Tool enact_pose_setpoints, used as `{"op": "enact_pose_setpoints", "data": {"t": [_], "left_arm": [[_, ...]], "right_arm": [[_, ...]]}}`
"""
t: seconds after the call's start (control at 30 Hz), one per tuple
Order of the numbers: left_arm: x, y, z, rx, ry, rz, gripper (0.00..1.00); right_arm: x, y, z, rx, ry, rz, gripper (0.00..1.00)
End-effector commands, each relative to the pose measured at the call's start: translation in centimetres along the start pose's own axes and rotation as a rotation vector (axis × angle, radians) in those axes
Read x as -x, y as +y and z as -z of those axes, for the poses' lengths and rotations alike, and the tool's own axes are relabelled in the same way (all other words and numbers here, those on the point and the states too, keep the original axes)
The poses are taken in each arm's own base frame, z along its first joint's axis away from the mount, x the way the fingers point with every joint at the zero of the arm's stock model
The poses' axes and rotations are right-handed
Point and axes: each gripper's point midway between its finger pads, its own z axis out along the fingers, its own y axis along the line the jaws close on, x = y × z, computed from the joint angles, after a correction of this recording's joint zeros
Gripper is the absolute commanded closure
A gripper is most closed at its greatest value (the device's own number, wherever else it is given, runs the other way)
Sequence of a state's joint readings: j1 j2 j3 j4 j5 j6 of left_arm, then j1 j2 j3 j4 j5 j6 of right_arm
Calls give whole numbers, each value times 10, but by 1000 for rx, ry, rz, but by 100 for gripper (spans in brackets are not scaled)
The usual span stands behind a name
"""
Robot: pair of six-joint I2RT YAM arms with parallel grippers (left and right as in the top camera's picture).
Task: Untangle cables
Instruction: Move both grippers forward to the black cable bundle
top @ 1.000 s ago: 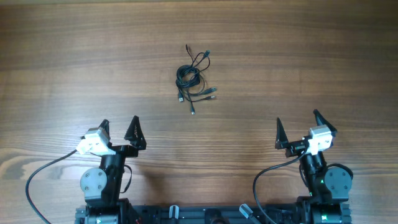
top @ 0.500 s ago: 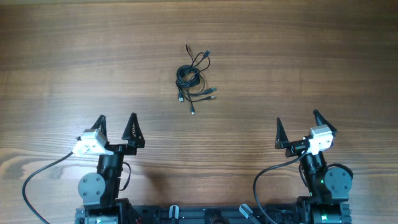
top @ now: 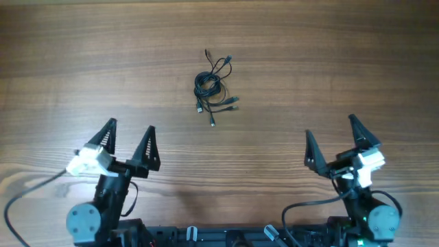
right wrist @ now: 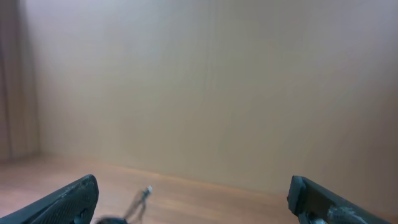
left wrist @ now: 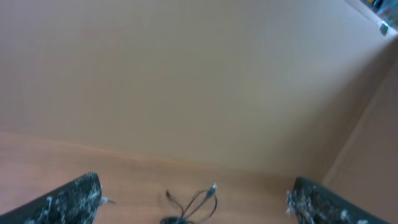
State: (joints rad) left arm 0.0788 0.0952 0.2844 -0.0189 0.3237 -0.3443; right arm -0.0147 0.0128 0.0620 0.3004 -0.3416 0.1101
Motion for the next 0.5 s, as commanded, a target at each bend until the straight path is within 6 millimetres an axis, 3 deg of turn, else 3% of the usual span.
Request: {"op": "enact_pose_setpoints", "data": {"t": [0.0,0.17,0.23,0.37,0.47], "left_arm": [[25,-9,-10,24,78,34,0],[42,-6,-47,113,331,123,0],[39,-5,-61,129,431,164,0],[9,6,-86,153,640,270,0],[-29,-2,-99,46,791,388,0]], "right_arm": [[59,12,1,41,-76,-25,0],[91,12,-9,19,60,-69,0],[100,9,-19,12,123,-92,0],[99,2,-41,-13,329,-168,1],[71,-6,-55,-49,596,-267,0]]}}
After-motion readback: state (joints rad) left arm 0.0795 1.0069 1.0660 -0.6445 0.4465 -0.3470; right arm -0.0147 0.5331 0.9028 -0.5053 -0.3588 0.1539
